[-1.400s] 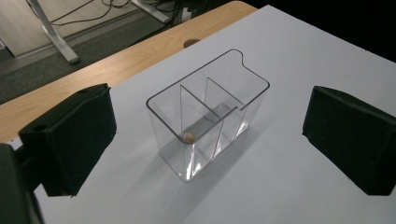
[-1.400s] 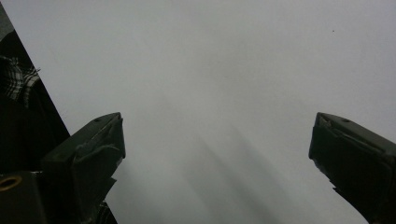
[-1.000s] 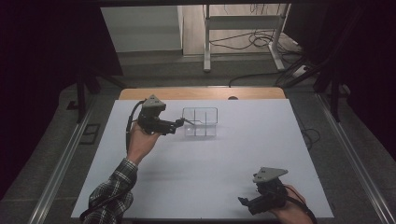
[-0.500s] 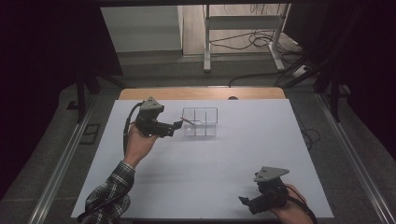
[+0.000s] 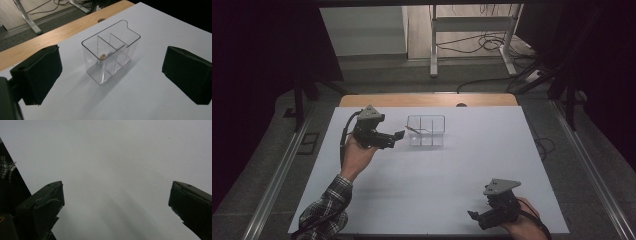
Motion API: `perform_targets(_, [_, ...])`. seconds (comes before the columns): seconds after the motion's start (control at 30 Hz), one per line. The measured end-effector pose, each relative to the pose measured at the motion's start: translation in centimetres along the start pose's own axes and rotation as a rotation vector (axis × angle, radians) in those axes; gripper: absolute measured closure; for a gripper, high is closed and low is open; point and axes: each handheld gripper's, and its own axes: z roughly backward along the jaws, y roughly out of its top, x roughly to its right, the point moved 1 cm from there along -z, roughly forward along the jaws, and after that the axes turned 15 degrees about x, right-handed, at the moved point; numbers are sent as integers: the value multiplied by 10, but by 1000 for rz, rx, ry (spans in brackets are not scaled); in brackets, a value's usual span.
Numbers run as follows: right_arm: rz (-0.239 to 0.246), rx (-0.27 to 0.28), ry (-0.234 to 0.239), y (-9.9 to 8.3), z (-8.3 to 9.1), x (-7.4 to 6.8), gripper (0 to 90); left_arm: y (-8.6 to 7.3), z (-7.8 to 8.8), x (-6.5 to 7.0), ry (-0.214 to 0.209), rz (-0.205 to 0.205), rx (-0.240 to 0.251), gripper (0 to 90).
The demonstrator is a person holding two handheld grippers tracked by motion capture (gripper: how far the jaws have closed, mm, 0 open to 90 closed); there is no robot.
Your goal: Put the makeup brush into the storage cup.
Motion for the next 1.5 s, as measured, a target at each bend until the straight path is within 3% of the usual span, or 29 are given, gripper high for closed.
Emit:
perform_targets(0.83, [2, 4, -6, 0, 1, 1, 4, -13, 18, -5, 8, 22, 6, 30])
perform_targets(1.5, [0, 8, -3, 0, 1, 0, 3, -24, 29, 3, -17, 36, 41, 30])
